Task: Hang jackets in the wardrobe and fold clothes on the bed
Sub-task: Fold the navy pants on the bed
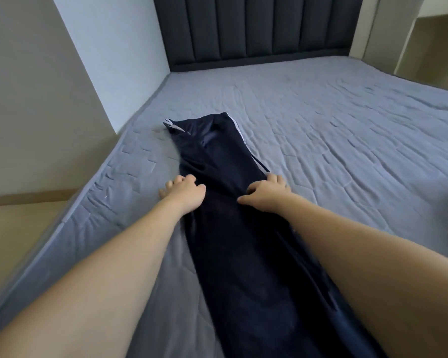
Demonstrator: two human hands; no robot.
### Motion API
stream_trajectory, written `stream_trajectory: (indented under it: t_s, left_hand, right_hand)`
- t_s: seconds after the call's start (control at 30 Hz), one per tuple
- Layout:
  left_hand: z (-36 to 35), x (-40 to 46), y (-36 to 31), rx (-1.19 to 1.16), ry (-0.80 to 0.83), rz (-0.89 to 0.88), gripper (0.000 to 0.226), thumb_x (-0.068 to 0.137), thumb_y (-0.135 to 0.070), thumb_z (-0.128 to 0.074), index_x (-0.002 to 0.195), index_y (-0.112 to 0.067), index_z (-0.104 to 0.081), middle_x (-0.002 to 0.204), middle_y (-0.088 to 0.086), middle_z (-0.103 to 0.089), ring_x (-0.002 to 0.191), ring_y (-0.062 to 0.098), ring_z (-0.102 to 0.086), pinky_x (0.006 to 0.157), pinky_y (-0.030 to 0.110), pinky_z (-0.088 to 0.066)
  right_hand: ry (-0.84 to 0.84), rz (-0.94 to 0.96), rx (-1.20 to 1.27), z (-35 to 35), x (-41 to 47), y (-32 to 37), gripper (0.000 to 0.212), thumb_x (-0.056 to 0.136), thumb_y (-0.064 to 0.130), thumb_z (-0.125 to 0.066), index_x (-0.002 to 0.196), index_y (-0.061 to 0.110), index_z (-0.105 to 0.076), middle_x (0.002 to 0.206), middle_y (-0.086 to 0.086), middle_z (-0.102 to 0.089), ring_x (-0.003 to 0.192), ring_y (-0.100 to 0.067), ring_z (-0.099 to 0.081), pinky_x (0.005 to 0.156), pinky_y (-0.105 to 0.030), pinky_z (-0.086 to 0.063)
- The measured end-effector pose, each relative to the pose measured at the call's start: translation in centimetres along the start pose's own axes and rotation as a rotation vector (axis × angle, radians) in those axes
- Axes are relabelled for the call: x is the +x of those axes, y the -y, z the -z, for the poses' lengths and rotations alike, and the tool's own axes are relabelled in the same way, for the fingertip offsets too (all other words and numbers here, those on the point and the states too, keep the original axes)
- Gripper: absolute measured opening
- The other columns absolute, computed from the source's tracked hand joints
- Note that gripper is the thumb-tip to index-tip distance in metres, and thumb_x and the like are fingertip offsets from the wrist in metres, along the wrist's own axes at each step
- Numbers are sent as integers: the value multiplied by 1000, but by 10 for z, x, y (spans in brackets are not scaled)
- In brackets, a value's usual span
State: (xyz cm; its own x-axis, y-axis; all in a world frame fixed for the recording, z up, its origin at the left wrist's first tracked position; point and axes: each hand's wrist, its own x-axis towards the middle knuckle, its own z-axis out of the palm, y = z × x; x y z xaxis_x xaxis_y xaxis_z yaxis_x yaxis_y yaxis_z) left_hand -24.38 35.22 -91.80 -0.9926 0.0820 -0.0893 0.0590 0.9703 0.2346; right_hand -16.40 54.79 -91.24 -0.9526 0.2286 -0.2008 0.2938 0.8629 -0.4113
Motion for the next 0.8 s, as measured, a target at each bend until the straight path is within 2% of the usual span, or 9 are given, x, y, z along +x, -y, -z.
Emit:
stream_trajectory:
  t_s: [0.13, 0.23, 0.3, 0.37, 0.43, 0.53, 0.67, 0.73, 0.8]
  left_hand:
    - [17, 82, 0, -244, -98, 75, 37, 86, -23, -46, 118, -9, -57, 123, 16, -60, 107, 37, -54, 87, 38, -43]
    - [24, 139, -9, -331, -195, 167, 44, 88, -28, -46, 123, -2, -55, 126, 20, -60, 112, 39, -56, 84, 36, -43]
    - [29, 175, -16, -361, -271, 219, 52, 90, -40, -47, 128, -5, -52, 130, 16, -58, 116, 38, -55, 87, 37, -43]
    - [30, 206, -25, -308, -323, 247, 62, 86, -54, -47, 128, -9, -53, 132, 13, -56, 118, 36, -54, 92, 40, -43]
    - [27, 228, -32, -174, -353, 290, 73, 81, -64, -48, 133, -13, -52, 136, 13, -51, 122, 34, -49, 98, 44, -39]
    - [20, 243, -38, 35, -390, 305, 63, 85, -53, -48, 132, -11, -52, 133, 15, -53, 122, 35, -48, 97, 43, -36]
    - [30, 244, -62, -18, -497, 249, 36, 92, -26, -41, 119, -7, -57, 123, 16, -60, 112, 36, -57, 85, 38, -40]
    - [44, 244, -89, -133, -562, 180, 38, 95, -25, -35, 119, -6, -57, 124, 16, -60, 110, 37, -58, 79, 37, -39]
    - [56, 247, -120, -211, -588, 92, 39, 96, -27, -34, 119, -6, -57, 124, 16, -60, 110, 37, -57, 80, 37, -39]
  right_hand:
    - [147, 62, 99, -6, 57, 1, 59, 64, 78, -64, 114, 48, -62, 155, 7, -21, 144, -22, -14, 116, -43, -11]
    - [146, -91, 352, -18, 84, -9, 101, 38, 95, -58, 126, 46, -51, 147, 11, -28, 140, -24, -17, 113, -38, -17]
    - [105, -97, 386, -23, 103, -10, 111, 37, 101, -42, 132, 42, -43, 142, 10, -34, 137, -24, -21, 110, -36, -20]
    - [116, -50, 375, -24, 118, -10, 96, 45, 100, -33, 122, 47, -52, 142, 12, -36, 137, -20, -21, 111, -38, -16]
    - [161, 79, 307, -24, 125, -14, 55, 56, 93, -42, 92, 58, -64, 134, 22, -32, 135, -10, -19, 111, -39, -8]
    - [145, 229, 316, -31, 126, -21, 5, 69, 71, -58, 67, 67, -59, 121, 27, -27, 125, -2, -17, 104, -36, -1]
    - [10, 273, 491, -33, 118, -24, 13, 74, 56, -65, 63, 49, -64, 120, 28, -38, 114, 4, -22, 104, -33, -3]
    - [7, 234, 947, -23, 108, -35, 9, 74, 41, -68, 74, 32, -71, 121, 22, -55, 117, 0, -45, 111, -35, -22]
    - [119, 206, 1446, -9, 100, -54, 14, 78, 26, -65, 85, 21, -76, 106, 7, -72, 99, -10, -67, 93, -32, -51]
